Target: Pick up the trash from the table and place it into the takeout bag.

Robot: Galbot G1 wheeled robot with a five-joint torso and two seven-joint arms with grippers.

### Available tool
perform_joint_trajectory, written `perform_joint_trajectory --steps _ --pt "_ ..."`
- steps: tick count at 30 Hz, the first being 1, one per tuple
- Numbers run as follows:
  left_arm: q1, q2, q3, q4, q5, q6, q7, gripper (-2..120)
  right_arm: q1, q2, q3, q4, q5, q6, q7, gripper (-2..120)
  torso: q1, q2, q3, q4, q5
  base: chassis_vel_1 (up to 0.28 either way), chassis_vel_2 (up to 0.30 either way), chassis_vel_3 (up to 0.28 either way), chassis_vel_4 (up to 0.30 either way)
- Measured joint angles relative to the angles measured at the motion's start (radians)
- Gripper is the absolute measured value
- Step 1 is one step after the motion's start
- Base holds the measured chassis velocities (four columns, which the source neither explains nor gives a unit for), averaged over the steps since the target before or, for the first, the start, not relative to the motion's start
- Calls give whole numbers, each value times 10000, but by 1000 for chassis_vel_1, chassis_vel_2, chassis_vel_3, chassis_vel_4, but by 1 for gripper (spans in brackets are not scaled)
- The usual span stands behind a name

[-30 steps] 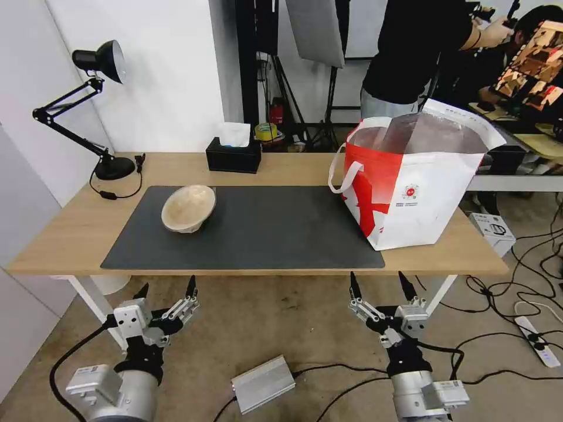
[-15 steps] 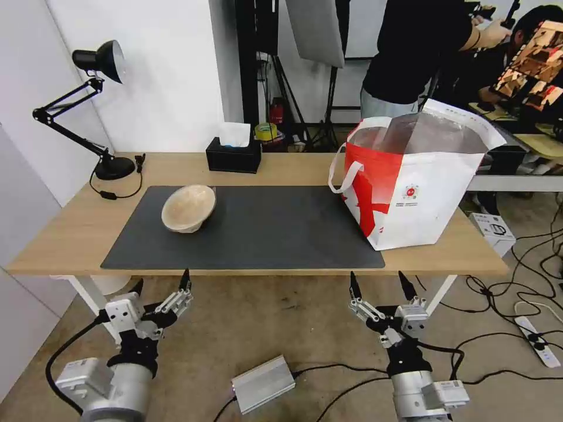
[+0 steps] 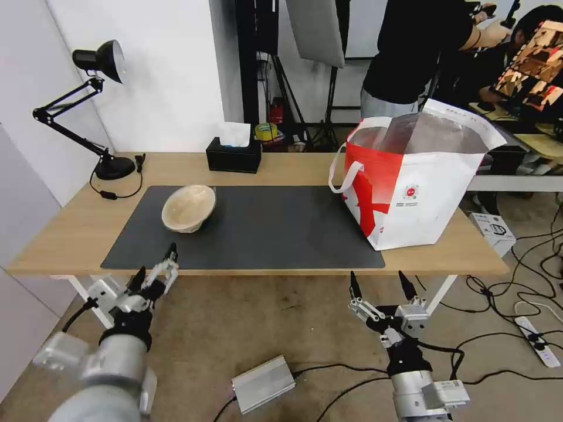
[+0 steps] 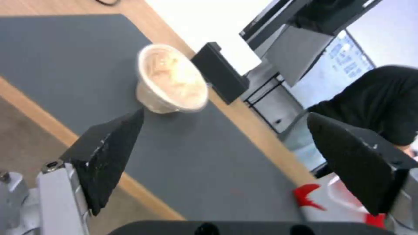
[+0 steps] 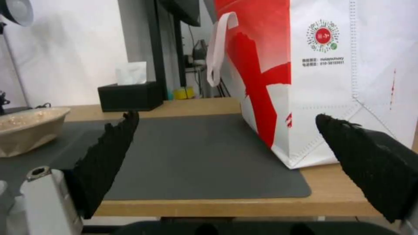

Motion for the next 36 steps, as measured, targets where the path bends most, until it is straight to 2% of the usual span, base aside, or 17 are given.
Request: perform_joint_trajectory --steps 15,19,28,36 --pt "-1380 569 -130 -1 -2392 178 -1576 100 0 0 0 1 3 -2 0 100 0 0 -1 1 0 0 0 0 0" --pt "-2050 830 -151 111 -3552 178 -2509 100 1 0 1 1 4 -3 0 100 0 0 -1 0 0 0 0 0 0" --pt "-2866 1538 -161 626 -4489 182 -3230 100 1 0 1 1 4 -3 1 100 0 0 -1 1 -1 0 0 0 0" --pt "-3373 1853 -74 959 -4769 324 -3589 100 1 0 0 0 4 -3 1 100 0 0 -1 1 -1 0 0 0 0"
